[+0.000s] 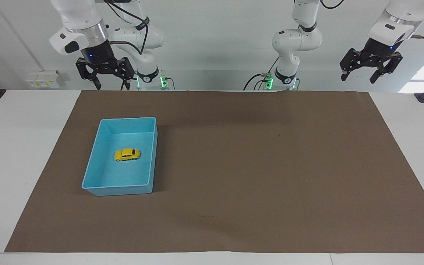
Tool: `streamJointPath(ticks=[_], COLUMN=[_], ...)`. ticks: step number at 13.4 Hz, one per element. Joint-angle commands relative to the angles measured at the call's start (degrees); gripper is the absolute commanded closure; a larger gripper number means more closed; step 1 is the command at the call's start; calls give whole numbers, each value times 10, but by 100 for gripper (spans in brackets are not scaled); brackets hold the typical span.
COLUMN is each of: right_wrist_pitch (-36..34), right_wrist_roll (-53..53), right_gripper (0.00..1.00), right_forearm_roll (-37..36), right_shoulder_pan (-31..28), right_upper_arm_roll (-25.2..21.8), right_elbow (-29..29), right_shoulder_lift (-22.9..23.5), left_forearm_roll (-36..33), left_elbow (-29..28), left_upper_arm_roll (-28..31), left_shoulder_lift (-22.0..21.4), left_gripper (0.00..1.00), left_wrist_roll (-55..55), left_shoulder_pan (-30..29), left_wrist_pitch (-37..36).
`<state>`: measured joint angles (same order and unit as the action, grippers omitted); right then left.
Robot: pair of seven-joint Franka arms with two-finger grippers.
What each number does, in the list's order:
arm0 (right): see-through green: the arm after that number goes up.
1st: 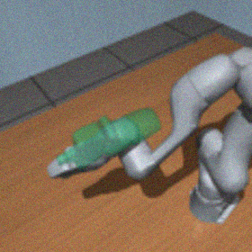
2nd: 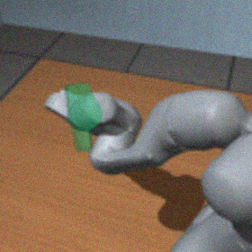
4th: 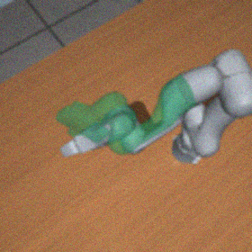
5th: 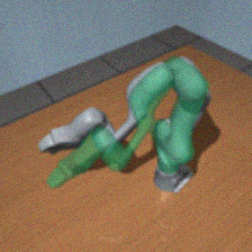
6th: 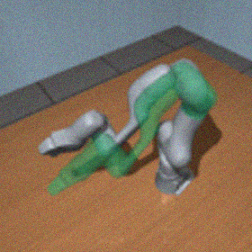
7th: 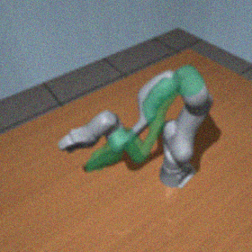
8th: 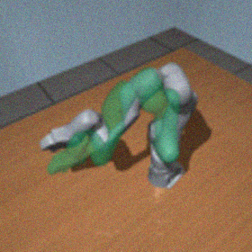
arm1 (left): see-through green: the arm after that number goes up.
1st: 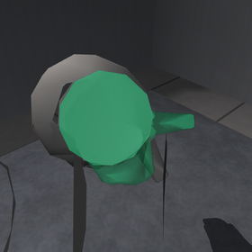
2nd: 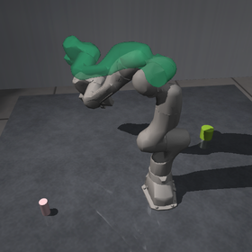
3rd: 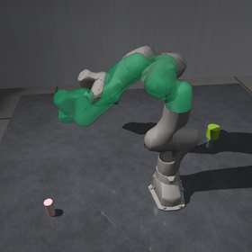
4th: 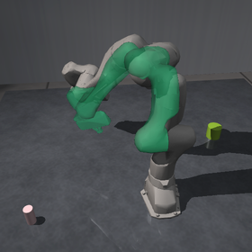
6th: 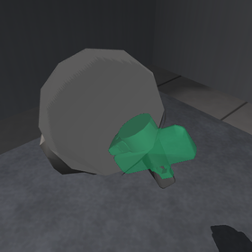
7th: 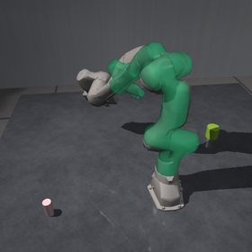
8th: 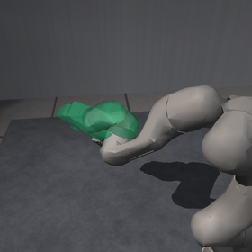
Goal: Wind up and store yellow beetle car
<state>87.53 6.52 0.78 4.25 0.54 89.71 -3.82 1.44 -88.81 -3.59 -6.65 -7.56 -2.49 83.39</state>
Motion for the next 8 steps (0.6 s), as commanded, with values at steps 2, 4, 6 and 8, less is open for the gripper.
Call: streamJointPath(ticks=[2,4,6,8], right_wrist_pitch=[-6,-5,-6,-5], right_wrist_roll=[5,-3,-2,-2], right_gripper=[0,0,0,0], right_forearm_roll=[5,6,6,6], right_shoulder_pan=[-1,-1,0,0], right_upper_arm_roll=[-4,-3,2,2], right_elbow=[-9,-9,-9,-9], right_shoulder_lift=[4,4,4,4], left_forearm_roll=[0,0,0,0], left_elbow=[4,4,4,4], left_upper_arm_roll=[-2,-2,-2,-2], left_shoulder_lift=[-1,-1,-1,-1], left_gripper=[0,0,0,0], left_wrist_roll=[4,4,4,4], left_shoulder_pan=[-5,-5,-5,-5], left_wrist_pitch=[-9,-9,-9,-8])
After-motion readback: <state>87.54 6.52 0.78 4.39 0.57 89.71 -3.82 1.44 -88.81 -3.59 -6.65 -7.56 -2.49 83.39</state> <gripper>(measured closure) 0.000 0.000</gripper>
